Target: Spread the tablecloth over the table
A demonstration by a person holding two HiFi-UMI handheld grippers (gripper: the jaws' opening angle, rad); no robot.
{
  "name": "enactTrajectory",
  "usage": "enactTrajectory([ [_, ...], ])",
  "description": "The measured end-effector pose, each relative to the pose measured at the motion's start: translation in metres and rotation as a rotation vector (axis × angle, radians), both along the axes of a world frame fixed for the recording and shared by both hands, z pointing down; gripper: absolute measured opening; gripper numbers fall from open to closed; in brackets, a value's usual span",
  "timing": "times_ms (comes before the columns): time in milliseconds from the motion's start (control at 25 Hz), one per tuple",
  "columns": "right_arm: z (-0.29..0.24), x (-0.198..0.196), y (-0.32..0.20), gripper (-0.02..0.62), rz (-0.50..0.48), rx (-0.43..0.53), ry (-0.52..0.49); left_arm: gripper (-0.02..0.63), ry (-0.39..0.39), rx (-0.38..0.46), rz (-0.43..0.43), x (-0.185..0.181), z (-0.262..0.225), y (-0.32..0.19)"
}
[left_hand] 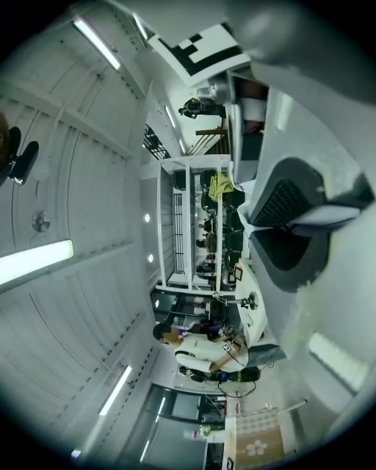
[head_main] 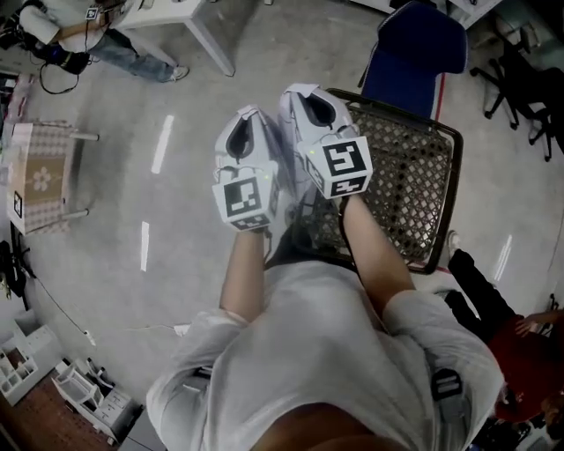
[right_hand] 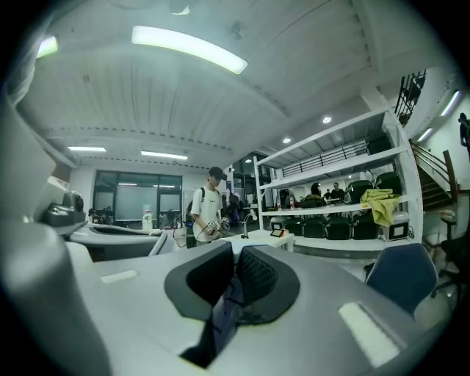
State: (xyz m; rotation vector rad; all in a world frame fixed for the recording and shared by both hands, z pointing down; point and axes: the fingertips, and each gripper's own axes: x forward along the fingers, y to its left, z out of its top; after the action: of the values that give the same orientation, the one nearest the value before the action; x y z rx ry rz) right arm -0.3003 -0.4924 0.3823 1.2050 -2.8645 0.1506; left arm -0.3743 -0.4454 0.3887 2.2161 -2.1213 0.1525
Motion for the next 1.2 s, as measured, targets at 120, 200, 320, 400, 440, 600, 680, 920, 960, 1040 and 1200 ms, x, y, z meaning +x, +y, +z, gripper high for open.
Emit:
enactTrajectory([
  [120,0.016,-0.031,-0.023,0.009,0.004,-0.046,0.019,0.023,0.036,-0.038,0.031,-0.022,0.019,-0.029],
  [200,0.036,-0.032,-0.030,0.009,0.027,-0.086,0.039,0.023,0.065,-0.076,0.061,-0.018,0.042,-0.042],
  [320,0.059,-0.007,-0.042,0.009,0.076,-0.125,0.055,0.023,0.103,-0.115,0.094,0.005,0.065,-0.063],
  [400,0.070,0.013,-0.051,0.009,0.099,-0.144,0.062,0.023,0.128,-0.130,0.093,0.020,0.072,-0.072],
  [440,0.076,0.021,-0.053,0.008,0.103,-0.151,0.066,0.023,0.133,-0.140,0.093,0.025,0.077,-0.074],
  [600,0.100,0.031,-0.065,0.008,0.063,-0.159,0.078,0.023,0.122,-0.180,0.115,0.041,0.100,-0.080],
  [680,0.113,0.029,-0.080,0.009,0.034,-0.175,0.085,0.023,0.115,-0.203,0.136,0.050,0.115,-0.090],
  [920,0.114,0.069,-0.156,0.009,0.062,-0.230,0.013,0.023,0.059,-0.250,0.121,0.054,0.089,-0.149],
  [960,0.098,0.095,-0.177,0.009,0.107,-0.215,-0.011,0.023,0.027,-0.208,0.129,0.055,0.061,-0.165],
  [1040,0.049,0.159,-0.214,0.008,0.203,-0.151,-0.050,0.023,-0.046,-0.079,0.156,0.063,-0.007,-0.192],
  [1200,-0.053,0.289,-0.244,0.009,0.346,0.003,-0.065,0.023,-0.113,0.125,0.196,0.104,-0.115,-0.217],
])
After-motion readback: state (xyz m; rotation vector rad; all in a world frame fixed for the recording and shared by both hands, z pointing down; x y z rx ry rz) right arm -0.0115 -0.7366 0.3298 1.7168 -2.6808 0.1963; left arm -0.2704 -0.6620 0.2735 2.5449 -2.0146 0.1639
